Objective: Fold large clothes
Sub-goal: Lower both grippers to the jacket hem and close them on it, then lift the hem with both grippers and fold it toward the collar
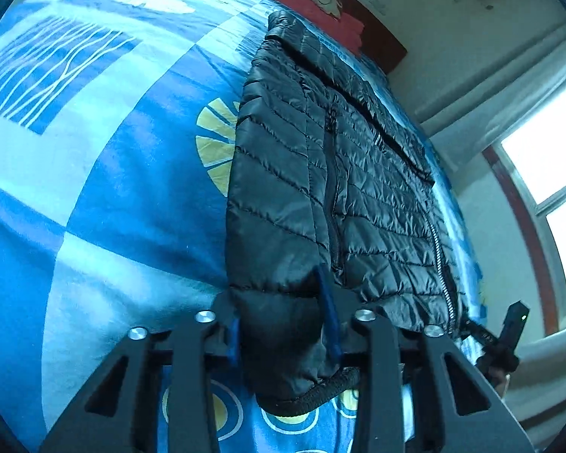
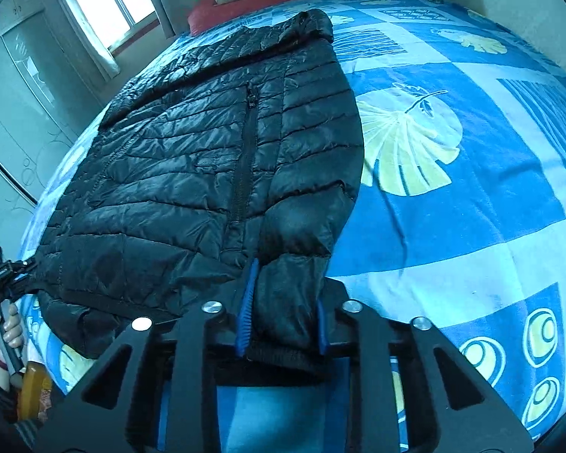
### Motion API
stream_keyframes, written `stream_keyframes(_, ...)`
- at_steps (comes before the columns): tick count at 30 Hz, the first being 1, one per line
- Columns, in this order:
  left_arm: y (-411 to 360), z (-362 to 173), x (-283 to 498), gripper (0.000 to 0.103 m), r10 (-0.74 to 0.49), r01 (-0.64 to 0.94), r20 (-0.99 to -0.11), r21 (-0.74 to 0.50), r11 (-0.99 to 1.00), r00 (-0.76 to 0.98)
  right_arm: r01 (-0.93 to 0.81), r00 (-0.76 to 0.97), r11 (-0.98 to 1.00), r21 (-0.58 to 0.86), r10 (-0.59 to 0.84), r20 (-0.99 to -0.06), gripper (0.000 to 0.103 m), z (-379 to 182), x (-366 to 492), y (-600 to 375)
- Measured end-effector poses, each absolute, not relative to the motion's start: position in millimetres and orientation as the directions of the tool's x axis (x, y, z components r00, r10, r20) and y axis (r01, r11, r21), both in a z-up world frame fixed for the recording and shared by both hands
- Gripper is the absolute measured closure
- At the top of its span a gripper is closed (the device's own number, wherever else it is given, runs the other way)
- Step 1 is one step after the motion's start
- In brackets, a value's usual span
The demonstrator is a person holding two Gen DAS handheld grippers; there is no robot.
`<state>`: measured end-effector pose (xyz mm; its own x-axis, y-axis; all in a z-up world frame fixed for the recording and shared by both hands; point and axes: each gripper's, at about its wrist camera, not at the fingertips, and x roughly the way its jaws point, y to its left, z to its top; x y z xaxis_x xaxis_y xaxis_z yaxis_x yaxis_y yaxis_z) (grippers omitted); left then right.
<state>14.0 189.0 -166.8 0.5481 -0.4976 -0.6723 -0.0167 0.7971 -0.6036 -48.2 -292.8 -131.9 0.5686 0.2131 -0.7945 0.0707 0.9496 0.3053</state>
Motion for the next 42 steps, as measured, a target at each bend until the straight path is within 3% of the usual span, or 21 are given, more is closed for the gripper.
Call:
stream_keyframes(8, 184, -147, 10, 0.087, -0.485, 0.011, -0.652, -0.591, 0.807, 0.582, 0.072, 0.587, 0.913, 0.402, 0.287, -0.757, 0.09, -126, -51, -303)
stream_keyframes(19, 173, -72, 22, 0.09, -0.496, 0.12, -0.533, -0.589, 0.799, 0.686, -0.009, 0.693, 0.784, 0.621, 0.453, -0.562, 0.092, -76, -42, -325)
stream_keyframes(26, 172, -47, 71, 0.09, -0.498, 0.144, -0.485, -0.597, 0.79, 0.719, -0.053, 0.745, 0.752, 0.657, 0.468, -0.476, 0.092, -44, 3, -336)
stream_keyframes(34, 182, -69, 169, 0.09, -0.483, 0.054, -0.524, -0.637, 0.769, 0.702, -0.008, 0.742, 0.728, 0.685, 0.464, -0.485, 0.091, -50, 111, -346)
stream_keyframes(42, 176, -134, 250, 0.09, -0.465, -0.054, -0.634, -0.625, 0.779, 0.617, 0.161, 0.629, 0.744, 0.648, 0.429, -0.648, 0.091, -126, 201, -344)
